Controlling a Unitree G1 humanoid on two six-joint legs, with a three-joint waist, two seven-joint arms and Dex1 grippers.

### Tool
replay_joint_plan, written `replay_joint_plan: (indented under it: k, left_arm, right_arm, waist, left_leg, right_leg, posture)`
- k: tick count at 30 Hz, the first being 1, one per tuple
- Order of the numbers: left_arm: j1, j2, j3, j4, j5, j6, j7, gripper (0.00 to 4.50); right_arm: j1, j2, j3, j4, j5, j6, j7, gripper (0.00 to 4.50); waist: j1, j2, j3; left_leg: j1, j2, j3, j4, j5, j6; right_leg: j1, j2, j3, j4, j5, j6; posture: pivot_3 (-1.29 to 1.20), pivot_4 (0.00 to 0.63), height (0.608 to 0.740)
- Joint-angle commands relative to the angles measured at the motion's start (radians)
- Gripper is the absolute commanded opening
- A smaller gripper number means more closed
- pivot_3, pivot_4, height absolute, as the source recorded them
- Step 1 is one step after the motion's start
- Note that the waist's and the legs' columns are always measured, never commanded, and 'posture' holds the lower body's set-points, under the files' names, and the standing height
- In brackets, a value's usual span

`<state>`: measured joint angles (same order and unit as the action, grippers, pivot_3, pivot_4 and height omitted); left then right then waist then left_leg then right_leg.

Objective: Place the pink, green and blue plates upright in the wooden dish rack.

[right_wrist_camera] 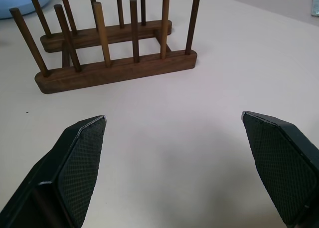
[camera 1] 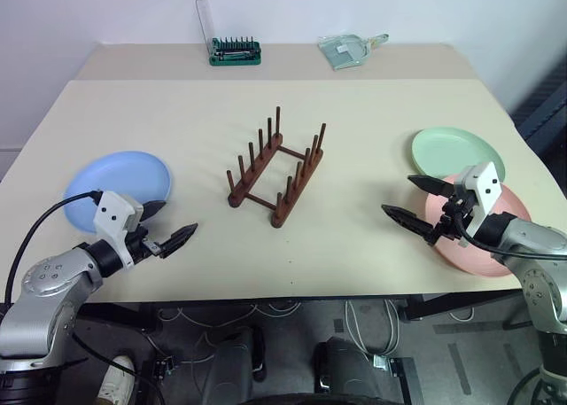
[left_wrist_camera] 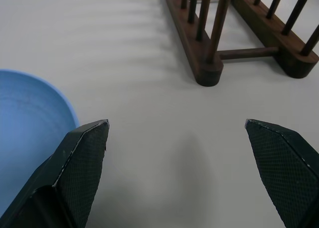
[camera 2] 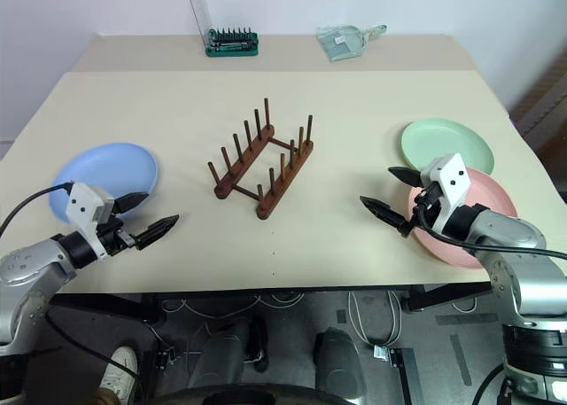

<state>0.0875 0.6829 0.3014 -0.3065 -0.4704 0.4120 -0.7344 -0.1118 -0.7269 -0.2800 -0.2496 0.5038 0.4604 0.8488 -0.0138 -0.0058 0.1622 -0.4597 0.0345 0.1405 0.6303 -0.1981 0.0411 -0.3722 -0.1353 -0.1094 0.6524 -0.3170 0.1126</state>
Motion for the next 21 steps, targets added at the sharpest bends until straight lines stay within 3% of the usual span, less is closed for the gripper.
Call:
replay_joint_plan:
  k: [1, 11, 21]
  left_arm:
    - [0.023, -0.003, 0.045, -0.054, -0.017, 0.004, 0.018, 4.50]
    - [0.078, 0.003, 0.037, -0.124, -0.042, 0.038, 0.008, 4.50]
    - [0.042, -0.028, -0.090, -0.177, -0.029, 0.068, 0.017, 4.50]
  right_arm:
    - [-0.050, -0.010, 0.008, 0.006, 0.001, -0.004, -0.002, 4.45]
    - [-0.055, -0.013, 0.025, -0.029, 0.019, 0.027, 0.005, 4.45]
    - [-0.044, 0.016, 0.059, -0.070, 0.019, 0.032, -0.027, 4.45]
  waist:
    - [-0.002, 0.000, 0.000]
    - [0.003, 0.000, 0.000]
    - [0.002, 0.000, 0.000]
  left_leg:
    - [0.000, 0.000, 0.000, 0.000, 0.000, 0.000]
    - [-0.001, 0.000, 0.000, 0.000, 0.000, 0.000]
    - [0.000, 0.000, 0.000, 0.000, -0.001, -0.002]
  right_leg:
    - [0.000, 0.000, 0.000, 0.000, 0.000, 0.000]
    - [0.000, 0.000, 0.000, -0.002, 0.000, 0.000]
    - [0.000, 0.000, 0.000, -0.002, 0.000, -0.001]
  posture:
    - [0.00, 0.150, 0.736]
    - [0.00, 0.150, 0.736]
    - [0.00, 0.150, 0.736]
